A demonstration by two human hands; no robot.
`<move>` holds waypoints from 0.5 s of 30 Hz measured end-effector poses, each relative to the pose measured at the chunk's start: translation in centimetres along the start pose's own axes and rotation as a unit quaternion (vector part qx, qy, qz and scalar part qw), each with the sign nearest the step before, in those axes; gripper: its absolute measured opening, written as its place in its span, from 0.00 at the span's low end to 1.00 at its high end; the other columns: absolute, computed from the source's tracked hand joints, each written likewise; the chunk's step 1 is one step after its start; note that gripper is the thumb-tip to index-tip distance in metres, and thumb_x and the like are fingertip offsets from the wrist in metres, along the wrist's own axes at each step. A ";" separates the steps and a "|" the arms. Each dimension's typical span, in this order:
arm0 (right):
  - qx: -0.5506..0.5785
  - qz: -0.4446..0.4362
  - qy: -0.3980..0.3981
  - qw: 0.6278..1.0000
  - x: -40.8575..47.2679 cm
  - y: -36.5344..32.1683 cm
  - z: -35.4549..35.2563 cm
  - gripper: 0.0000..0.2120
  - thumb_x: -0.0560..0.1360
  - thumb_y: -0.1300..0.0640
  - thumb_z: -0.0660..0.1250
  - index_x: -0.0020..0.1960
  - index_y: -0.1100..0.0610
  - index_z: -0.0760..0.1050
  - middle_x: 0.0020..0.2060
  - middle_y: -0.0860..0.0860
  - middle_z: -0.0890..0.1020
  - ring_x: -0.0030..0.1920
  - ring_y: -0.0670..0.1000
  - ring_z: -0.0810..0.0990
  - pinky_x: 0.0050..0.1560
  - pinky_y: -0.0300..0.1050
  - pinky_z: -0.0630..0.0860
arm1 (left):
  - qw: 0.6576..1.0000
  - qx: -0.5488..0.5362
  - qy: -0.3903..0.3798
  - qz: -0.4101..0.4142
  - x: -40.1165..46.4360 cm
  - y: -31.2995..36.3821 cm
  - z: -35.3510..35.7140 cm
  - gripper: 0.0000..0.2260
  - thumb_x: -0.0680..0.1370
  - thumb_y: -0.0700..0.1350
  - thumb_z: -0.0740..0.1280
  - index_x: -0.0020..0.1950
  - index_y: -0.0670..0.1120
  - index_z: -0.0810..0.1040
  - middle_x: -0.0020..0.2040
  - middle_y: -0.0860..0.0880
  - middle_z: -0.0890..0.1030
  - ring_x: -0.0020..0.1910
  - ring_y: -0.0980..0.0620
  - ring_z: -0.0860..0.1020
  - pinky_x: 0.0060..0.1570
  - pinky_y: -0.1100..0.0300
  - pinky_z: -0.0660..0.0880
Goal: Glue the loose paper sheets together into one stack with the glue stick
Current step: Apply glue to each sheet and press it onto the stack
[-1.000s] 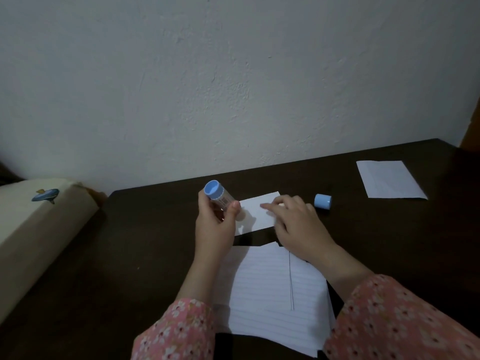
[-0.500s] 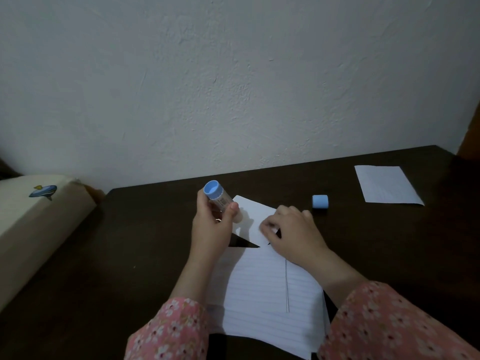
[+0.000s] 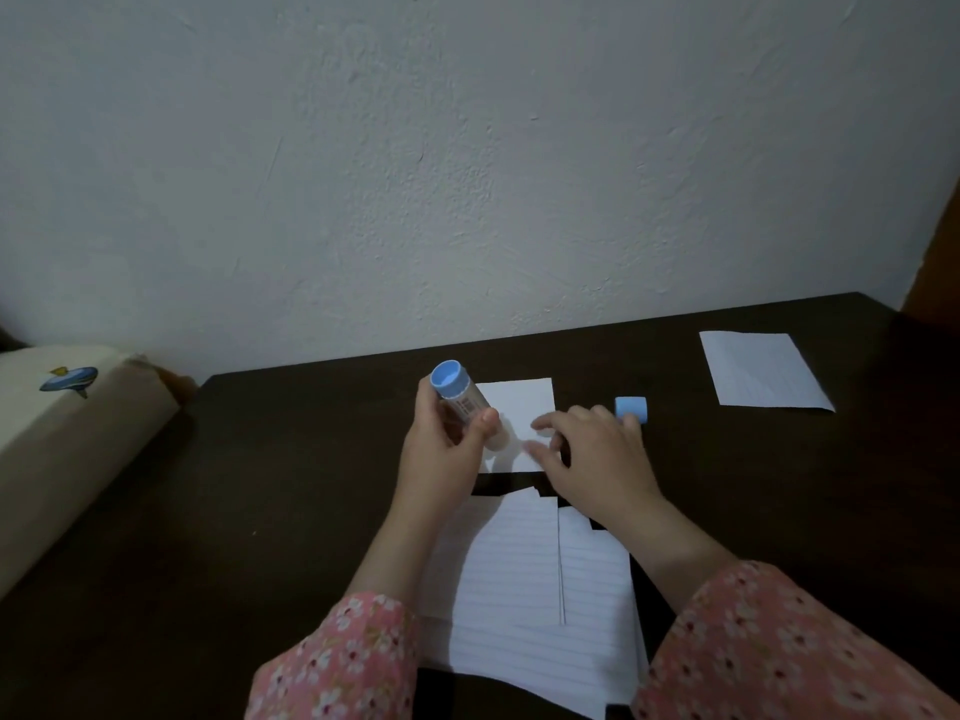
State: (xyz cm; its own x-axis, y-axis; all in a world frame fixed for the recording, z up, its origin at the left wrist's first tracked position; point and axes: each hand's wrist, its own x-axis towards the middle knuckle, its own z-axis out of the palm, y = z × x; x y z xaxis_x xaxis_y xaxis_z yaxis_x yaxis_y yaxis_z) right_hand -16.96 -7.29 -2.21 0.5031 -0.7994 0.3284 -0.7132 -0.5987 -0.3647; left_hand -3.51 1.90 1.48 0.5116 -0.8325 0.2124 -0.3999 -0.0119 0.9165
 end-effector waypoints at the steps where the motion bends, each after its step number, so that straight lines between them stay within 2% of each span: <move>1: 0.002 0.001 0.004 1.000 0.1 0.2 -0.1 0.17 0.79 0.43 0.58 0.67 0.43 0.71 0.54 0.42 0.75 0.58 0.46 0.70 0.59 0.48 0.63 | 1.000 0.002 -0.004 -0.001 0.0 0.0 0.1 0.21 0.77 0.46 0.68 0.66 0.57 0.64 0.55 0.56 0.74 0.55 0.58 0.74 0.43 0.68 0.70; 4: -0.007 -0.009 -0.039 0.999 0.2 1.3 -0.2 0.19 0.80 0.50 0.58 0.70 0.44 0.68 0.64 0.42 0.70 0.65 0.47 0.65 0.64 0.47 0.61 | 1.000 0.021 -0.017 0.000 0.1 -0.2 0.5 0.23 0.77 0.47 0.68 0.68 0.56 0.64 0.57 0.55 0.75 0.55 0.58 0.74 0.44 0.68 0.71; 7: 0.039 -0.038 -0.090 0.994 0.1 1.8 -0.4 0.16 0.80 0.50 0.60 0.67 0.42 0.73 0.63 0.40 0.70 0.64 0.45 0.63 0.64 0.46 0.57 | 0.997 0.056 -0.049 0.020 0.1 -0.1 0.9 0.22 0.77 0.46 0.68 0.68 0.55 0.65 0.55 0.55 0.77 0.50 0.59 0.76 0.41 0.68 0.72; 10: 0.051 -0.059 -0.118 0.990 -0.1 1.8 -0.7 0.16 0.79 0.48 0.61 0.66 0.41 0.73 0.61 0.40 0.69 0.64 0.45 0.62 0.64 0.46 0.57 | 0.992 0.084 -0.084 0.041 -0.2 0.1 1.2 0.20 0.78 0.46 0.67 0.67 0.57 0.65 0.51 0.58 0.77 0.47 0.61 0.77 0.38 0.72 0.73; 15: 0.037 -0.064 -0.148 0.986 -0.2 1.8 -1.2 0.19 0.78 0.46 0.62 0.68 0.40 0.70 0.72 0.38 0.63 0.70 0.46 0.57 0.69 0.52 0.56 | 0.990 0.062 -0.120 0.039 -0.6 0.7 1.4 0.19 0.78 0.44 0.67 0.64 0.58 0.66 0.50 0.58 0.77 0.44 0.72 0.75 0.37 0.76 0.72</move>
State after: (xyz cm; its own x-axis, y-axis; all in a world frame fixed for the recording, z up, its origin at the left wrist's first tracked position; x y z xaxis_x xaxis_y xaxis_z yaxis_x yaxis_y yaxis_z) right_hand -18.94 -8.13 -1.90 0.7144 -0.6909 0.1113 -0.6028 -0.6883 -0.4035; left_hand -5.14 1.63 1.50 0.2857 -0.9411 0.1808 -0.5284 0.0027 0.8490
